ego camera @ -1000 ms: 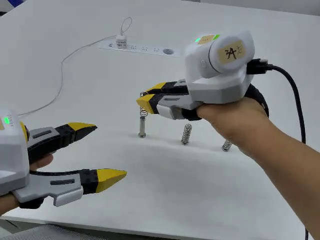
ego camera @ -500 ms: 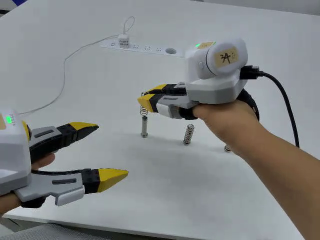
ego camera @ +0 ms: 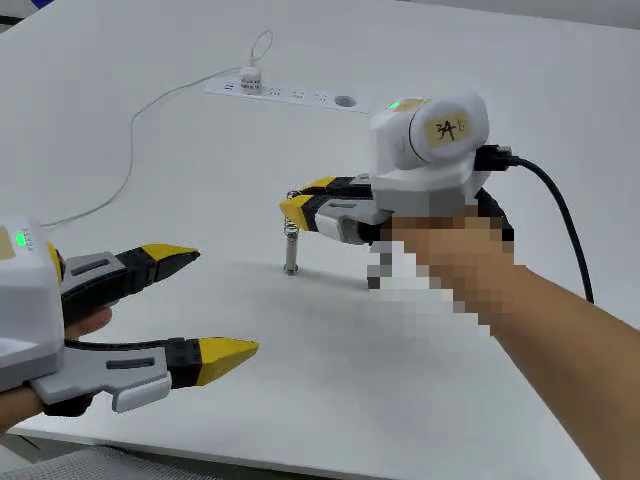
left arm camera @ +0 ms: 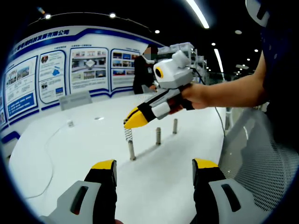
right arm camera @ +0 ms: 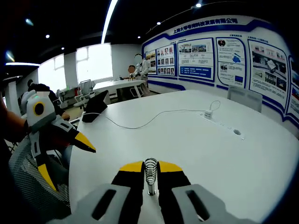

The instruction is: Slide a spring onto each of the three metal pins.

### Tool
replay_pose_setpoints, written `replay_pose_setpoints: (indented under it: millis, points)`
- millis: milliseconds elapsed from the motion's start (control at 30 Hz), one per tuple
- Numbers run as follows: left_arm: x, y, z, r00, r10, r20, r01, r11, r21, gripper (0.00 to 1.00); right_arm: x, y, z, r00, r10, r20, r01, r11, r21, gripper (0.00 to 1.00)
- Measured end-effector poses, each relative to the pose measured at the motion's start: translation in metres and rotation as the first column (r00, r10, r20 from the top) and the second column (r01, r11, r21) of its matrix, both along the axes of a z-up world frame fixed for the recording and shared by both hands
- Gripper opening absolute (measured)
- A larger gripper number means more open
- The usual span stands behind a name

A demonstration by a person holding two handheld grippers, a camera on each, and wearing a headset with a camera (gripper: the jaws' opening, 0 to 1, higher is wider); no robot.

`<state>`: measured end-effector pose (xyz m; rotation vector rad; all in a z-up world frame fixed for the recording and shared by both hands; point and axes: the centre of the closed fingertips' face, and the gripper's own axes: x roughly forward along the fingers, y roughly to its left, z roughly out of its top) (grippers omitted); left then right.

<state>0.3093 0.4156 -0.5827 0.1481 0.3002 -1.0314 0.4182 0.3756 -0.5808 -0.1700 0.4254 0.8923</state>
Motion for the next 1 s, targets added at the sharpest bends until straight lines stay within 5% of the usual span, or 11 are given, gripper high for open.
replay_pose_setpoints:
  millis: [1000]
  points:
    - [-0.001, 0.000, -0.001, 1.000, 0.000, -0.003, 0.000, 1.000, 0.005, 0.67, -0.006, 0.000, -0.030, 0.998, 0.008, -0.056, -0.011, 0.999, -0.053, 0.12]
